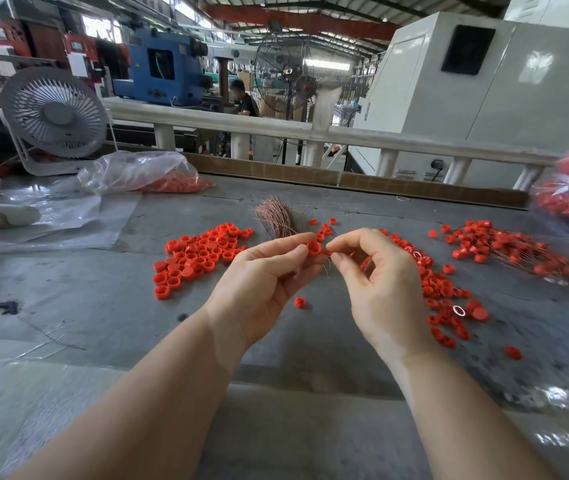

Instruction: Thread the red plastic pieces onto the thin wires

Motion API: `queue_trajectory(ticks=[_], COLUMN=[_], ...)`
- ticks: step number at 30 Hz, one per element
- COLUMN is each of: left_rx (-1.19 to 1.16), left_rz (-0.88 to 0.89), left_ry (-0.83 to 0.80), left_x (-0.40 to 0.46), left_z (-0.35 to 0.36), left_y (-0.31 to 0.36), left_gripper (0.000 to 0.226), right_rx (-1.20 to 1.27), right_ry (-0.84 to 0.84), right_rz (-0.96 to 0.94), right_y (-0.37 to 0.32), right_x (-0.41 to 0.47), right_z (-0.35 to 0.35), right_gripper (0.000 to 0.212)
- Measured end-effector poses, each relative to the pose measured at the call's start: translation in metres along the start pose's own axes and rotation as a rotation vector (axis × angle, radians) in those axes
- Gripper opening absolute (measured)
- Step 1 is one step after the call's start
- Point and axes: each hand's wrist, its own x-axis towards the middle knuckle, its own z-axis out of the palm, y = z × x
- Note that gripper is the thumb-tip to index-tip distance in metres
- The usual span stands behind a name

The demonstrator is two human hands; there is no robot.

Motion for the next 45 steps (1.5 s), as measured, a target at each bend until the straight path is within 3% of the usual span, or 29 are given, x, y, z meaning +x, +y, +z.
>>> queue_trajectory(ticks=[18,27,32,45], left_rx=[0.062,0.058,0.003,-0.034], left_rz=[-0.032,-0.035,-0.039,-0.069], left_ry=[0.023,0.030,0.039,0.033], left_x=[0.0010,0.0015,0.0010,0.0003], left_z=[-0.0012,-0.0016,0.0004,0.0009], left_y=[-0.0012,-0.0017,-0.0005,0.0002], left_gripper=[0.019,0.032,0.026,0.034], right_rx=[-0.043,-0.050,-0.034,-0.008], right_ry=[-0.079,-0.105,-0.083,-0.089], right_rz=[-0.021,-0.014,0.022,0.097], right_y=[-0.0027,-0.0040,-0.0021,-0.0021], right_x=[0.0004,0.0001,0.0002,0.0010], right_z=[0.0004,-0.0002,0.0010,-0.0005], right_gripper=[0.017,0.017,0.020,0.019])
